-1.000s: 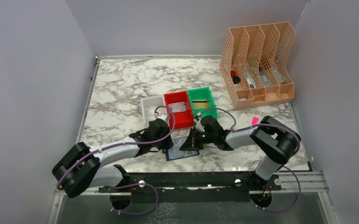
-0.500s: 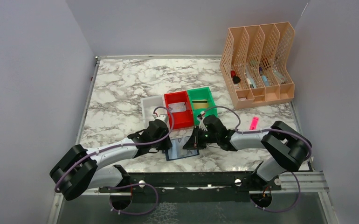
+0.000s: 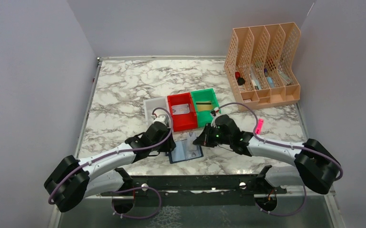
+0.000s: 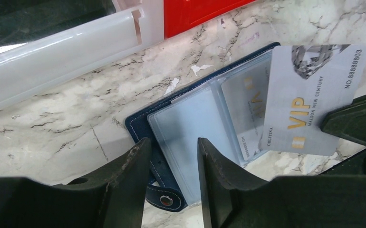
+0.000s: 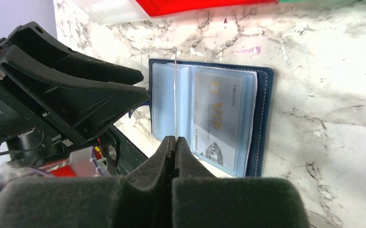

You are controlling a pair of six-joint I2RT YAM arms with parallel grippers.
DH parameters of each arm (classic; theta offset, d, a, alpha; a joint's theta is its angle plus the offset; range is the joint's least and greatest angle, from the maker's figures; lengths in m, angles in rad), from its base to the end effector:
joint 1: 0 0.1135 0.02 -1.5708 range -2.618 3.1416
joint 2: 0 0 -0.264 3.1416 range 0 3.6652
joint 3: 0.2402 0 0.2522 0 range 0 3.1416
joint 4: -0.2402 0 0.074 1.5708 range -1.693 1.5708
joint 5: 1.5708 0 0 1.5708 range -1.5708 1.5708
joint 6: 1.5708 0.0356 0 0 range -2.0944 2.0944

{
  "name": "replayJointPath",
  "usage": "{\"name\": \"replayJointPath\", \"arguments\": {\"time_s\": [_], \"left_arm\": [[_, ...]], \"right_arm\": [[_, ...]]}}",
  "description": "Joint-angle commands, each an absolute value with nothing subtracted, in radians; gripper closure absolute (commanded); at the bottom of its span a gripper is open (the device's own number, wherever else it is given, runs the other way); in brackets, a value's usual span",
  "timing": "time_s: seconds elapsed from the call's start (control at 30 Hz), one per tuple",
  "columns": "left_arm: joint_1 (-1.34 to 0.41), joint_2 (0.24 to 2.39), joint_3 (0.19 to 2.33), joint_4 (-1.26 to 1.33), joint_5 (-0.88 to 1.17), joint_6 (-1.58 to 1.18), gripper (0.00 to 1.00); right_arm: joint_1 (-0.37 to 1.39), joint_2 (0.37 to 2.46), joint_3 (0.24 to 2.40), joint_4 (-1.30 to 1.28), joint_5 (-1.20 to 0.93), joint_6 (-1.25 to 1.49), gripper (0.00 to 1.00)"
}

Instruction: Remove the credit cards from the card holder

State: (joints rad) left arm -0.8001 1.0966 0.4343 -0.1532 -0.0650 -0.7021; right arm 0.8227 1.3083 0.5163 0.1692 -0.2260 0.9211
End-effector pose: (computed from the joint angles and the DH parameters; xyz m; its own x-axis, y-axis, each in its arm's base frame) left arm 0.1442 -0.1452 0.1653 -0.8296 -0.0708 -0.5539 0.1954 0.8925 -0.4066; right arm 0.1673 0.1920 0.1728 -0.9074 0.1630 -0.3873 -0.1911 0.6608 0.7258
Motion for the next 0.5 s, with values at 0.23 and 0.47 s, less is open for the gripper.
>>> {"name": "replayJointPath", "arguments": {"time_s": [0.23,0.47], "left_arm": [[-0.802,0.941,0.427,-0.161,-0.166,-0.73,0.4],[-0.802,0.848,0.46,-0.306,-0.345,-0.737,0.18]], "right_arm": [[0.817,1.099,0.479,0.145,-0.065,0.733,0.99],[0.817,0.968,0.489,0.22,-0.004,0.444,0.99]]}}
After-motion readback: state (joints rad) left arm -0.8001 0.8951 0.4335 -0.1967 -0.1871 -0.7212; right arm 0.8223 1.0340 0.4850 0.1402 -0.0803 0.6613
